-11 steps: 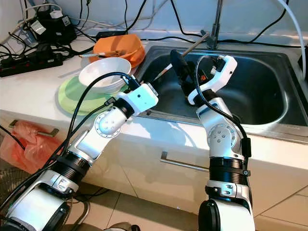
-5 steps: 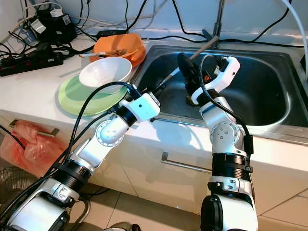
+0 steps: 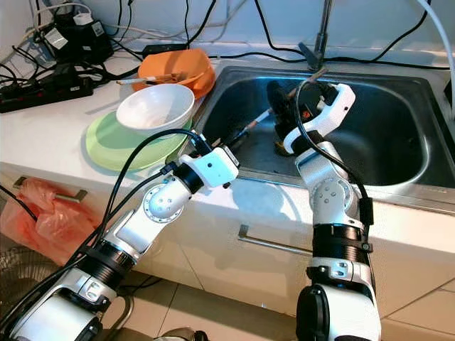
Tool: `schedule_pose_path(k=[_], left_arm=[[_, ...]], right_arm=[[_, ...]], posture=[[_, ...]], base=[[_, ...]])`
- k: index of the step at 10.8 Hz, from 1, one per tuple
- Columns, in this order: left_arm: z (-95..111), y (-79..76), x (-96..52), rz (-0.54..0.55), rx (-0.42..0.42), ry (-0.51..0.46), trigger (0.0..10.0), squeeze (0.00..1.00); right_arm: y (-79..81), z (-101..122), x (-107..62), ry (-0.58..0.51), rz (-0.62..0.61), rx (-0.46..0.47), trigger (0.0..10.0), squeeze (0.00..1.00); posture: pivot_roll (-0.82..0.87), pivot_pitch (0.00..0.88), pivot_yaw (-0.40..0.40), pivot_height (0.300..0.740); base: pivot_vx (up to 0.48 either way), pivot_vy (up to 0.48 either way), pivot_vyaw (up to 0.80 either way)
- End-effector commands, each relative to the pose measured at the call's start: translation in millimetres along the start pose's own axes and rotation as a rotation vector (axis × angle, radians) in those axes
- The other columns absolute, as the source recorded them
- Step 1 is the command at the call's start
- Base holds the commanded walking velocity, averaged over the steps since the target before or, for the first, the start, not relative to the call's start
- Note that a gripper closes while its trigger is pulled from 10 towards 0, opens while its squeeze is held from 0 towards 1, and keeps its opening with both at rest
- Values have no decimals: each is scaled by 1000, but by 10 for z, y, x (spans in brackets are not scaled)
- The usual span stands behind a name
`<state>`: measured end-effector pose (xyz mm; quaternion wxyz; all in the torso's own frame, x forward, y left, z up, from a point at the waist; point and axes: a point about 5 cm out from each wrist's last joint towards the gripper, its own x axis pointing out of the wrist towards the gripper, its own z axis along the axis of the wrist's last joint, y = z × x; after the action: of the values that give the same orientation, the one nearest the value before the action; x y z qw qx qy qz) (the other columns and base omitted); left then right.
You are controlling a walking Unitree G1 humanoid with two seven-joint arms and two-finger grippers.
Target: Kitchen organization
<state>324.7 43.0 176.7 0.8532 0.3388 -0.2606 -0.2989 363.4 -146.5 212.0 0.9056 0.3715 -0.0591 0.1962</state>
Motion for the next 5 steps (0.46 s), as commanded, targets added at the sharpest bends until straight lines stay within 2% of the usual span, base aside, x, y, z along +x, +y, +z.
schedule_pose_path(k=[1,4,5], left_arm=[[25,32,-7,1,17,-23,0,0],[7,37,-7,1,25,-18,0,0],[-13,55,-4,4,36,-8,4353,0]], right_arm=[[-38,16,14,3,-40,-14,0,0],[-51,6,22,14,-81,-26,0,0],[-78,16,27,13,-100,-34,0,0]], posture=[[88,30,107,740],[87,28,110,740],[89,23,113,740]], base=[[0,0,0],[0,0,0],[0,0,0]])
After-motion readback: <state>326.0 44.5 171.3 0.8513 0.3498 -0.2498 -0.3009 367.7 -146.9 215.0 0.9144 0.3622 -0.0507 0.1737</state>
